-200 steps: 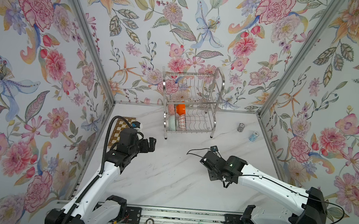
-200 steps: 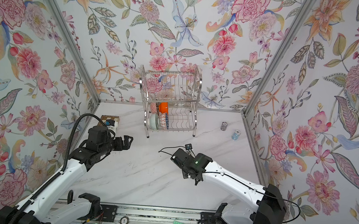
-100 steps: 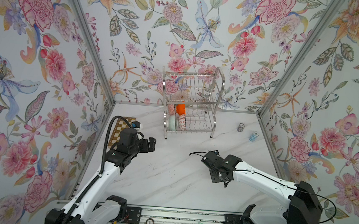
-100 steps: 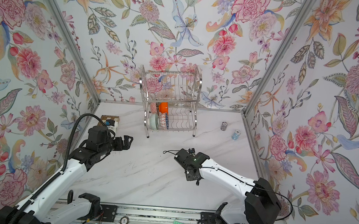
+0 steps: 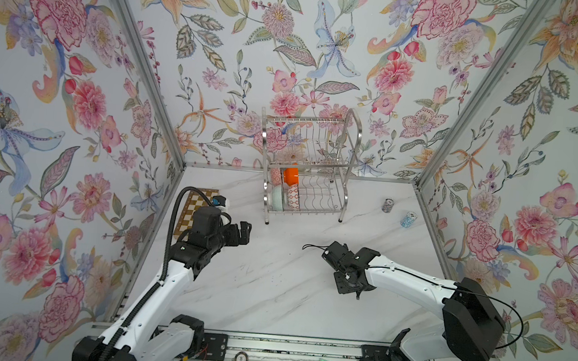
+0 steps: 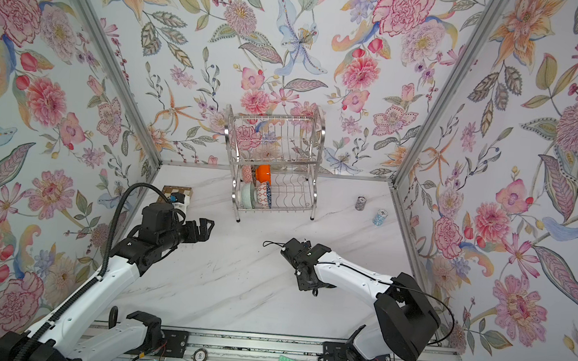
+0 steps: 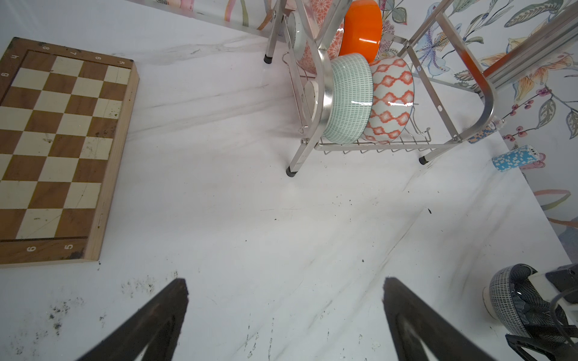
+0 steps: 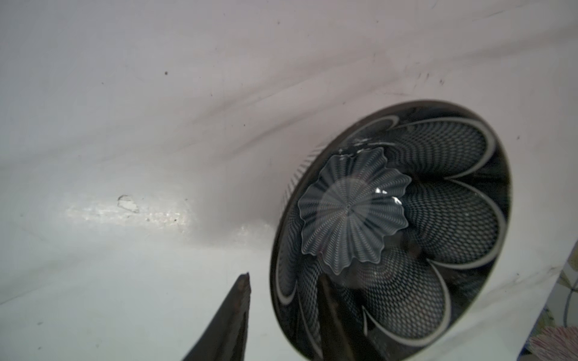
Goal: Load bowls into a dish rack
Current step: Pick up the bowl from the middle-right of the table.
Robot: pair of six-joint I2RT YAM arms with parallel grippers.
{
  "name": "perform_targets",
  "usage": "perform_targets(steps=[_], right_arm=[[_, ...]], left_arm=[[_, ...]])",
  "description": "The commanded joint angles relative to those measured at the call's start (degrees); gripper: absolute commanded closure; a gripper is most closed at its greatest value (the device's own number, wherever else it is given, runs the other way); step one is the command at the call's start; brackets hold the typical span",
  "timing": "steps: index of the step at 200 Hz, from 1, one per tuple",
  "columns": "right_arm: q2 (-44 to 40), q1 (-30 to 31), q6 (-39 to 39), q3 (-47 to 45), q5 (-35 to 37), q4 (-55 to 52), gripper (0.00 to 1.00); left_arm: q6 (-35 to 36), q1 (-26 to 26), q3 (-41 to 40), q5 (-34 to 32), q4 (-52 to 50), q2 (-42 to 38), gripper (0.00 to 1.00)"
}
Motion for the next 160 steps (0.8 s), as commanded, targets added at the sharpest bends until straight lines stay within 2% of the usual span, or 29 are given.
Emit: perform_targets(steps=[1, 80, 121, 141, 160], right_arm=[[1.0, -0.5, -0.6, -0.6, -0.4, 0.9, 0.65], [4.5, -0.8, -1.4, 0.2, -0.8, 1.9, 0.79], [4.4, -1.1, -2.1, 1.2, 0.0, 1.4, 0.89], [4.1, -1.5, -2.4, 1.7, 0.3, 0.9, 0.99], [3.2, -1.9, -2.6, 2.1, 0.5, 0.4, 1.0]], left_arm=[[1.2, -0.6, 0.0, -0.8, -0.7, -0.3, 0.01], [1.2, -0.5, 0.0, -0.8, -0.8, -0.3, 0.01], [1.2, -0.5, 0.1, -0.8, -0.8, -0.3, 0.01], [1.3, -0.5, 0.0, -0.9, -0.8, -0.3, 0.01], [1.2, -0.5, 0.0, -0.8, -0.8, -0.4, 0.01]])
